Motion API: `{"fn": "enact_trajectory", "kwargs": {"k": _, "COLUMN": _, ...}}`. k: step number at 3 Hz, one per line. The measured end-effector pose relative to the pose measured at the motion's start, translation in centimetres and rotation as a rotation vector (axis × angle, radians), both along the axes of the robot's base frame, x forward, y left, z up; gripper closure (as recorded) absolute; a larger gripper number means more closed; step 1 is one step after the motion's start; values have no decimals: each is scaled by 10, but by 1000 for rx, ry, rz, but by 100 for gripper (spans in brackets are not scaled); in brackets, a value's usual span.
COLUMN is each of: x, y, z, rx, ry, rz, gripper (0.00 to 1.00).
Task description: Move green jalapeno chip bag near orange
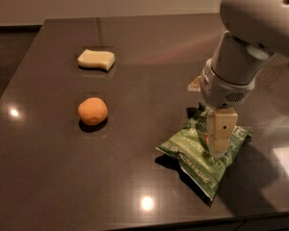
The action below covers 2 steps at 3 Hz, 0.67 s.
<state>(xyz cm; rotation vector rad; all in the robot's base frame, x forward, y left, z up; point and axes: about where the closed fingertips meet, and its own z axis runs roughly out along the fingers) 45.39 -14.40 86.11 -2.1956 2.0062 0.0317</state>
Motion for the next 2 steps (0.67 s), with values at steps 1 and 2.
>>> {"fn": "enact_trajectory", "kwargs": {"k": 1, "x": -3, "y": -5, "z": -15, "rx": -59, "ry": 54, "rz": 46, "gripper": 0}}
{"fn": "enact_trajectory", "kwargs": {"k": 2, "x": -4, "y": -7, "z": -19, "rx": -75, "ry": 80, "rz": 60, "gripper": 26}}
